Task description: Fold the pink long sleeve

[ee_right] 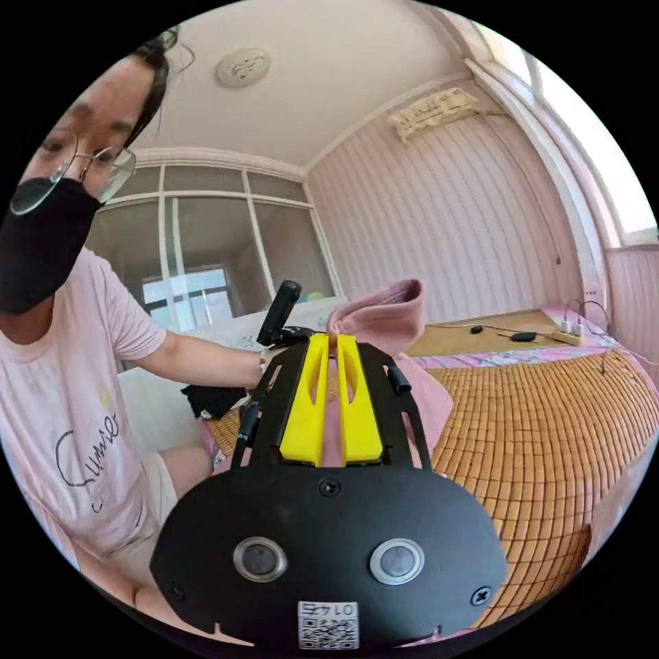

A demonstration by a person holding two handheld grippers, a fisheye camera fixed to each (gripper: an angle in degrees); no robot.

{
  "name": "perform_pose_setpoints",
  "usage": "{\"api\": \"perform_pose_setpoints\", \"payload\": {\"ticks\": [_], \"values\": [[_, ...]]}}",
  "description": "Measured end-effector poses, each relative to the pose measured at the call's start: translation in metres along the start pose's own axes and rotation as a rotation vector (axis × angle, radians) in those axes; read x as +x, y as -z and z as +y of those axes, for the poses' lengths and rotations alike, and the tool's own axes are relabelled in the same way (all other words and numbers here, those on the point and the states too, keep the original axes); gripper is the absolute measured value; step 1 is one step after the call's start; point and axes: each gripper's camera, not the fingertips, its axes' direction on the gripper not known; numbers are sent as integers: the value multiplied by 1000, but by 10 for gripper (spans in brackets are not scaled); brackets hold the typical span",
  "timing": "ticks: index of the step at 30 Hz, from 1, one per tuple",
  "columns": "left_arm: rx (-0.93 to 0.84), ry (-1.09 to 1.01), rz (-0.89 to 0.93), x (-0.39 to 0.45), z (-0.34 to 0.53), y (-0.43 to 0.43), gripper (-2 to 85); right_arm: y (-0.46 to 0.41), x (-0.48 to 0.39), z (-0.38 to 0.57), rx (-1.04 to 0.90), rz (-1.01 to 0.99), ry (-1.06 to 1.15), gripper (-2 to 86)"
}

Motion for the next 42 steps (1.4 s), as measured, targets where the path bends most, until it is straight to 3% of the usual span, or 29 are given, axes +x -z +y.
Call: {"api": "perform_pose_setpoints", "payload": {"ticks": [2,5,8,13,18,24,29,33,36,42], "values": [[-75,110,-97,-32,53,36,42,-94,-33,8,-280,-172,36,36],[-259,368,-172,-83,147,80,71,-178,-71,53,-615,-140,62,56],[-307,568,-121,-103,222,120,65,-217,-96,94,-779,-85,19,59],[-278,735,-43,-109,271,149,61,-253,-104,120,-826,-8,-132,59],[-250,608,27,-100,247,140,66,-297,-81,115,-887,230,-102,61],[-447,414,-162,-93,220,106,81,-362,13,73,-856,423,-219,57],[-501,398,-95,-109,217,122,45,-435,96,70,-986,664,-245,10],[-427,366,-42,-118,209,166,29,-461,128,82,-1093,674,-261,-6],[-540,357,13,-122,223,151,32,-472,129,84,-1099,674,-183,-9],[-467,365,51,-135,211,189,48,-486,134,80,-1167,675,-90,-10]]}}
